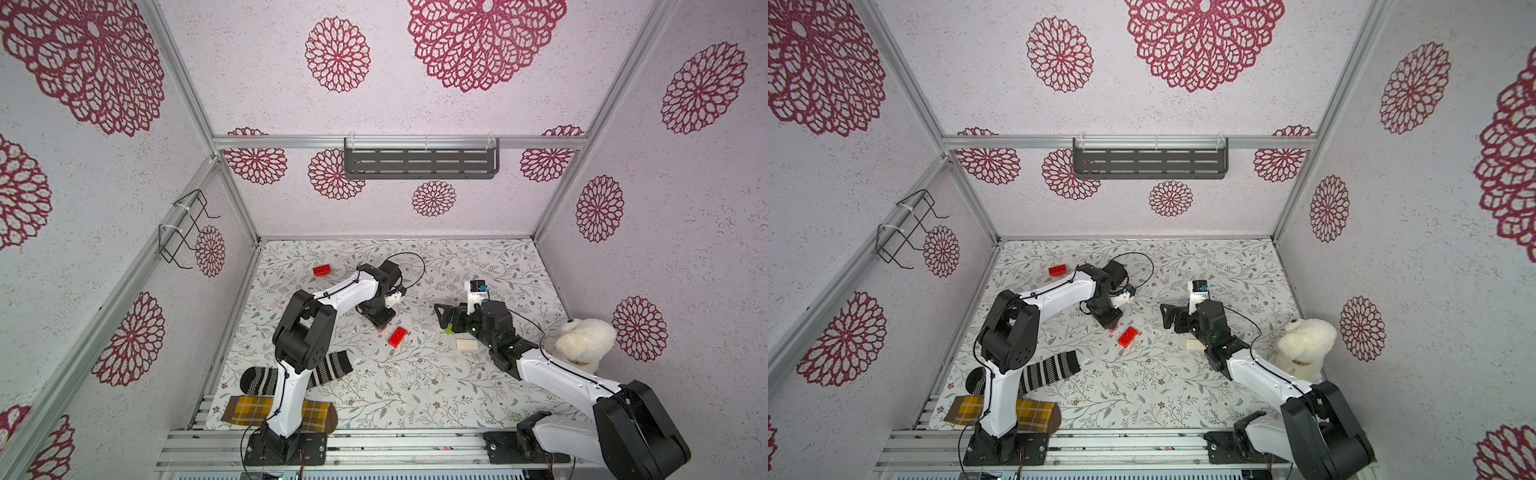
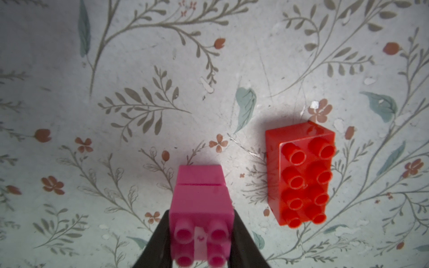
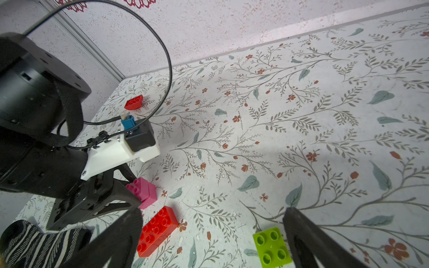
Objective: Assemble an ice cream with lego
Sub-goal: Assemble the lego brick with the lego brick.
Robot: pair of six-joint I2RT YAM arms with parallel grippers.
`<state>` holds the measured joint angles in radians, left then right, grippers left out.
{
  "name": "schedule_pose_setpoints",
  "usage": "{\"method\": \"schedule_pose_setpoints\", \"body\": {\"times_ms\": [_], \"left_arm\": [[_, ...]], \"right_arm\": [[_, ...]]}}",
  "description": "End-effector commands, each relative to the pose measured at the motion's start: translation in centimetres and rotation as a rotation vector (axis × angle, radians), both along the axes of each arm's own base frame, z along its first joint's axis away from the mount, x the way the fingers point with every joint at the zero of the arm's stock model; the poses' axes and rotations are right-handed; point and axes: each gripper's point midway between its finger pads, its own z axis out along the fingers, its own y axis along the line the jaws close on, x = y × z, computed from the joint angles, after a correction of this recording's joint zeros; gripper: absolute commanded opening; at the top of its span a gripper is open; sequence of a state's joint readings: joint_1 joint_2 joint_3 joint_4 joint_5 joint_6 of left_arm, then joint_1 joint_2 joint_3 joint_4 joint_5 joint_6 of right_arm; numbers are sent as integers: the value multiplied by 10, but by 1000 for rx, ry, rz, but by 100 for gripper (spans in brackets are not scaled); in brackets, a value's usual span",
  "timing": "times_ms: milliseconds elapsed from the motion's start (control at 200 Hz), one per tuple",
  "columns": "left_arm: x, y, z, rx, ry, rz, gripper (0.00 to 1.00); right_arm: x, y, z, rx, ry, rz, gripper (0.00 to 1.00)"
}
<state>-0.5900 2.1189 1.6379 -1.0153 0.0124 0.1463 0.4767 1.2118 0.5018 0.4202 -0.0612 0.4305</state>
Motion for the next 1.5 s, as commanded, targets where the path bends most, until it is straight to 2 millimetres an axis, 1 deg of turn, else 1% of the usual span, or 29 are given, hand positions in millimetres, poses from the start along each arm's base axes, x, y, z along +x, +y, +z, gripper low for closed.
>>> {"method": "schedule_pose_setpoints", "body": {"times_ms": [0,145,345,485,710,806,976,1091,1236,1386,1496], "left_arm": [[0,5,9,4,-20,5,0],[-2,7,8,7,-19,4,0],[-2,7,12,5,-24,11,0],[-4,10,10,12,-17,12,0],[-10,13,-6,15,49,55,0],[-4,13,0,13,17,68,0],[20,17,29,34,-112,98,0],[27,19,41,35,-157,108,0],[25,18,39,9,-133,121,0],[13,12,32,-50,-55,125,0],[7,13,29,-74,-12,131,0]], "right_arm": [[6,6,18,30,-33,11,99],[6,6,17,31,-32,13,99],[6,7,17,30,-31,14,99],[6,7,18,32,-32,16,99],[5,7,17,30,-31,19,99],[6,7,17,30,-30,18,99],[5,8,17,30,-30,21,99],[5,8,17,31,-31,21,99],[5,8,17,32,-30,24,99],[5,8,18,32,-31,25,99],[5,8,17,31,-30,26,99]]}}
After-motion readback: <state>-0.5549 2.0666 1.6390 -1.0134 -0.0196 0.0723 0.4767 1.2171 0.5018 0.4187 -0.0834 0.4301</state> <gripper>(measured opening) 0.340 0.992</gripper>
